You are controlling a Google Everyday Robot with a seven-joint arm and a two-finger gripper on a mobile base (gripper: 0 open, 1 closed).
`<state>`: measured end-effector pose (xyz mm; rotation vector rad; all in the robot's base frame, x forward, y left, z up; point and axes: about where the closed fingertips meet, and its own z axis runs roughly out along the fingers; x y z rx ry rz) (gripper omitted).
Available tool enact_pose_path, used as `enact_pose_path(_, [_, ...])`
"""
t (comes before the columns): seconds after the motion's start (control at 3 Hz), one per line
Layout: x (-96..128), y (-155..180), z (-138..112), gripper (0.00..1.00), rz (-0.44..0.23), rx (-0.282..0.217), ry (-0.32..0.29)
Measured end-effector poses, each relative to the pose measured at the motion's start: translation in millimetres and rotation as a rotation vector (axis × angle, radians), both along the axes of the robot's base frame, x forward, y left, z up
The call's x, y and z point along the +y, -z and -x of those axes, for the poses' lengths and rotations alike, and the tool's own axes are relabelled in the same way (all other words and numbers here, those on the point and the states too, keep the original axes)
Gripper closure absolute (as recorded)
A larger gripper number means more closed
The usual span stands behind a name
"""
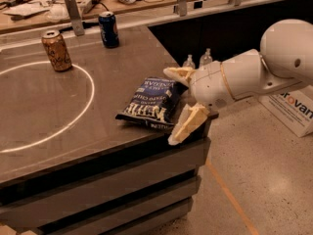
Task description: Move blue chip bag near orange can
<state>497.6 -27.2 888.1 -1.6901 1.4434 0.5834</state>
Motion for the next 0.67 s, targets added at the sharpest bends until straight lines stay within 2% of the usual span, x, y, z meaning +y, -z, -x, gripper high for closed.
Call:
enact_pose_path(0.33, [9.9, 10.9, 3.7, 0.25, 0.014, 0.015, -0.021])
enact_pose_path(0.67, [13.7, 11.0, 4.9, 0.56, 0.023, 0.011, -0.035])
